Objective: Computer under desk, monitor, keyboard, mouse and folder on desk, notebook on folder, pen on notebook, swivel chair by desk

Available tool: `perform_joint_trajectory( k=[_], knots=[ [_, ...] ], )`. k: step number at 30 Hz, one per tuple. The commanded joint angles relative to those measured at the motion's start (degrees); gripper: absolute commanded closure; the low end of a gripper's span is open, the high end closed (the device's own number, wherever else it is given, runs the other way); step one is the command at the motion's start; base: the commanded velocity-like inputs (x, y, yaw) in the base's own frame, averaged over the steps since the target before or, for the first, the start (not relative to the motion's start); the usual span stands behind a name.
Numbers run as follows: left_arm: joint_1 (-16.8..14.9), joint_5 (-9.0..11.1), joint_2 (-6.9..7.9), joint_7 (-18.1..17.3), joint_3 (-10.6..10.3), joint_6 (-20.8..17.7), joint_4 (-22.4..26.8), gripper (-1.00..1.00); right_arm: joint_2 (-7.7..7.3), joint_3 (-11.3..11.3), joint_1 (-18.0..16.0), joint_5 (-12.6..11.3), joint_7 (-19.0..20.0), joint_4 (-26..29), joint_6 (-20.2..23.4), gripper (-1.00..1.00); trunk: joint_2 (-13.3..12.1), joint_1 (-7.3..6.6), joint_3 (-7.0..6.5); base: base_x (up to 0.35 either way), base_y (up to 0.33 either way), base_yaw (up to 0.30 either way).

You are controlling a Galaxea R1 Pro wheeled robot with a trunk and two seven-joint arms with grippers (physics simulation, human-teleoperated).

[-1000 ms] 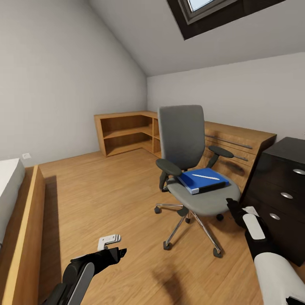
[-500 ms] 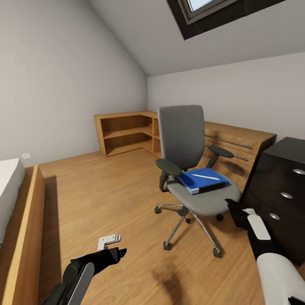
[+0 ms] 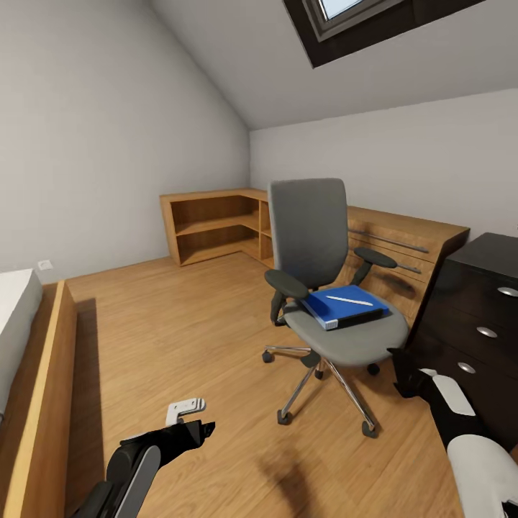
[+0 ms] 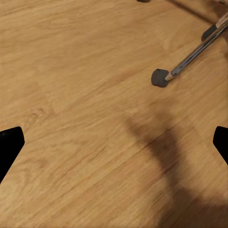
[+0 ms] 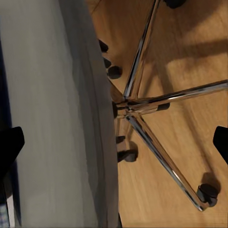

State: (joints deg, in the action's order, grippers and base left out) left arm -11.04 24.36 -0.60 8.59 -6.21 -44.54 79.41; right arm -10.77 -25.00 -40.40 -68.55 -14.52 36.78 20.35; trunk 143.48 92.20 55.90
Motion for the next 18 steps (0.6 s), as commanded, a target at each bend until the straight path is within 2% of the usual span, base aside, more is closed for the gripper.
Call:
perform_joint_trajectory(
  k=[1, 4, 11, 18],
  knots=[
    [0.0, 0.6, 0.00, 0.5, 0.0, -0.2, 0.1, -1.00, 0.00, -0.1, 0.0, -0.6, -0.4, 0.1, 0.2, -1.00, 0.0, -0.01, 0.06, 0.000, 0.000, 0.000],
    [0.0, 0.6, -0.01, 0.5, 0.0, -0.2, 0.1, -1.00, -0.02, -0.1, 0.0, -0.9, -0.4, 0.0, 0.2, -1.00, 0.0, -0.01, 0.06, 0.000, 0.000, 0.000],
    [0.0, 0.6, -0.01, 0.5, 0.0, -0.2, 0.1, -1.00, 0.13, 0.0, 0.0, -1.0, -0.4, -0.2, 0.2, -1.00, 0.0, -0.01, 0.06, 0.241, 0.000, 0.000],
    [0.0, 0.6, -0.02, 0.5, 0.0, -0.2, 0.0, -1.00, 0.20, 0.1, 0.0, -1.0, -0.4, -0.2, 0.1, -1.00, 0.0, -0.01, 0.06, 0.134, 0.000, 0.000]
  ],
)
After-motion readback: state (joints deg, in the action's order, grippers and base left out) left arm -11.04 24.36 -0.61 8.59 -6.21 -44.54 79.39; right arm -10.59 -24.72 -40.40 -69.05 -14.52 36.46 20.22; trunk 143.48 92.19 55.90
